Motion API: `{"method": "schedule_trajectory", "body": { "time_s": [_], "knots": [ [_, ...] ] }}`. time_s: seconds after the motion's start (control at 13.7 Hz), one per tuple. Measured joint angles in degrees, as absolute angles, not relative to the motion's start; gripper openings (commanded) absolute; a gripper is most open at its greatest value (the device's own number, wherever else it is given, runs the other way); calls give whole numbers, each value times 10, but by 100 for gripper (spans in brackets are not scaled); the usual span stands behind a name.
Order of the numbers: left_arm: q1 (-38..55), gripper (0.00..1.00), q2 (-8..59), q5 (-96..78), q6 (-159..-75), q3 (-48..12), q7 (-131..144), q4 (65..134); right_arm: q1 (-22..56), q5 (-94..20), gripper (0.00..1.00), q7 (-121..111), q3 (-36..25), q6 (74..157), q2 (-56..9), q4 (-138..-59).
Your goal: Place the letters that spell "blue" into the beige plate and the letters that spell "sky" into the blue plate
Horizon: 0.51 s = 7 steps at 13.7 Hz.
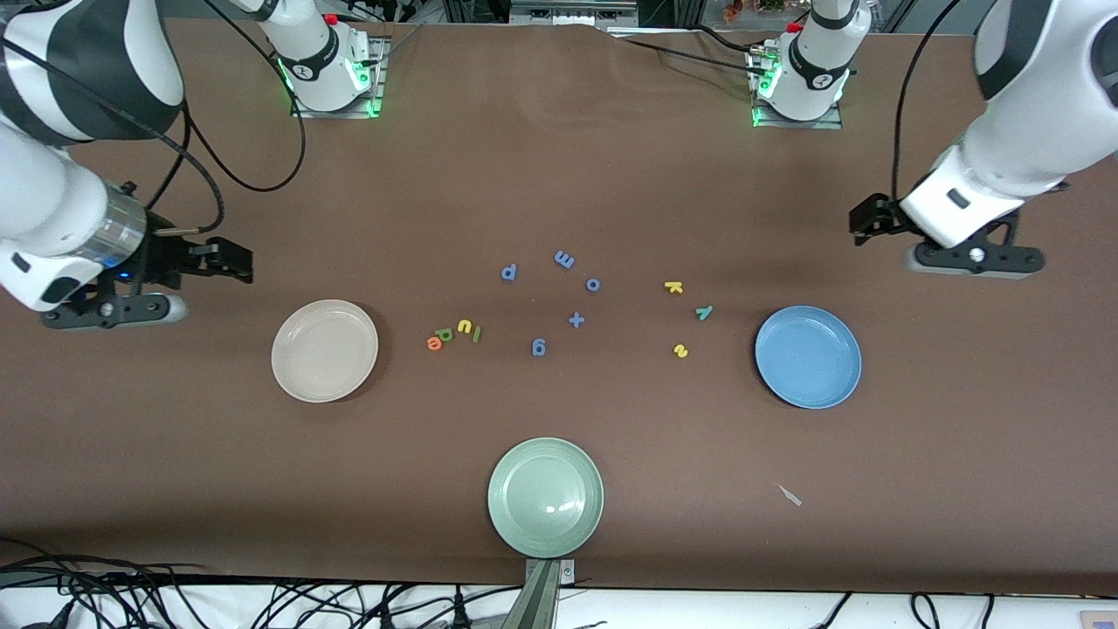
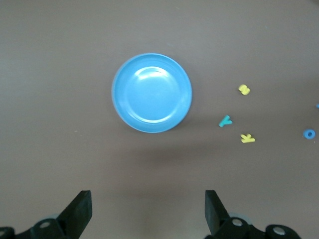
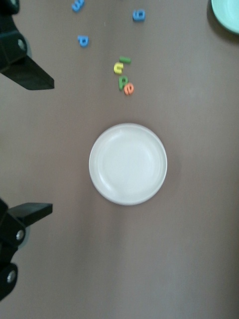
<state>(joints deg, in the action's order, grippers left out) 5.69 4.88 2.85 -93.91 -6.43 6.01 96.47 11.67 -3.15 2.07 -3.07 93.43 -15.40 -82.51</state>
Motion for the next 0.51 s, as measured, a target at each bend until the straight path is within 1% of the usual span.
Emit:
{"method": "schedule_trajectory", "body": {
  "time_s": [0.22,0.37,0.51],
  "knots": [
    [100,100,107,28,-946,-72,64,947,128,-48,99,22,-28,995,-168,-871],
    [110,100,162,27,-954,-73,78,907,138,-54,99,27,-28,1056,-186,-904],
    [109,100,212,27,-988,-72,137,870,155,-56,99,63,-27,1096,-210,-918]
  ]
}}
